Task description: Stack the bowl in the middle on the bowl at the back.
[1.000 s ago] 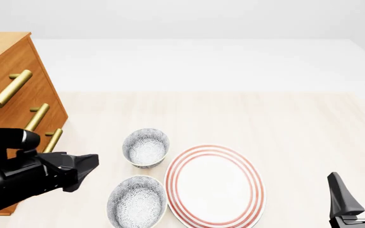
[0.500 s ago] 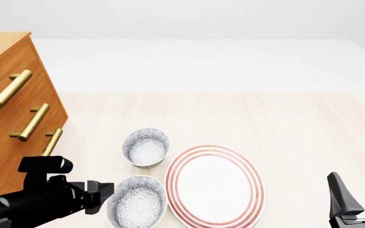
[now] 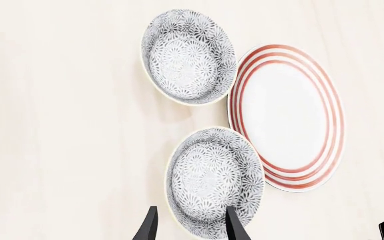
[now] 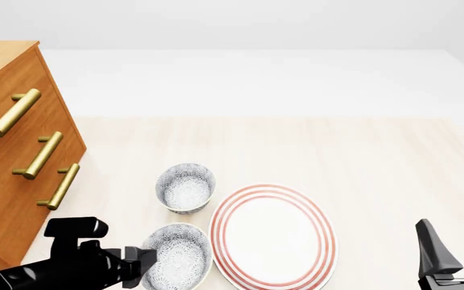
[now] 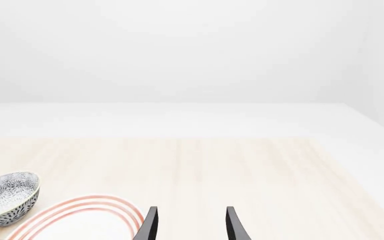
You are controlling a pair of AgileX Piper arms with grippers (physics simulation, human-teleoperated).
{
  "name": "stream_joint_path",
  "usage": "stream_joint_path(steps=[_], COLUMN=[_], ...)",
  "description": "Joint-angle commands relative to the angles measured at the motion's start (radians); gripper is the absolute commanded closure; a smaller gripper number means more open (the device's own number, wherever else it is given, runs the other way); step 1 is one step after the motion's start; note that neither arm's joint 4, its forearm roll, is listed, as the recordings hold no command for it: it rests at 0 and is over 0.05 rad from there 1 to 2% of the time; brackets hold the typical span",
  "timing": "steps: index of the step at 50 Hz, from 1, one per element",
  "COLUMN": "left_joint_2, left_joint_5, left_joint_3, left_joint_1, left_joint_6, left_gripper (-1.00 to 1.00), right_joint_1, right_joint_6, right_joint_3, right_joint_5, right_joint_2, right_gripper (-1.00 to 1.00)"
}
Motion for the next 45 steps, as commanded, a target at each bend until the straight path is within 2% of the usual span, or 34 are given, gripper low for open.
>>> stream_joint_path(steps=[1, 24, 45], left_joint_2=[0.049, 0.252, 0.367], left_joint_5=[-0.082, -0.312, -0.433], left_joint_3=[0.036, 0.084, 0.098], left_joint_1=[-0.019, 0.014, -0.023], left_joint_6=[-0.024, 0.008, -0.011], left_gripper=[-1.0, -1.0, -1.0], right_joint_1=[0.002, 0.006, 0.008], right_joint_6=[-0.001, -0.001, -0.001], right_joint_3=[0.0, 0.0, 0.0], right_joint_5=[-0.002, 0.0, -0.005], right_joint_2=[0.002, 0.002, 0.006], right_gripper=[-1.0, -1.0, -1.0])
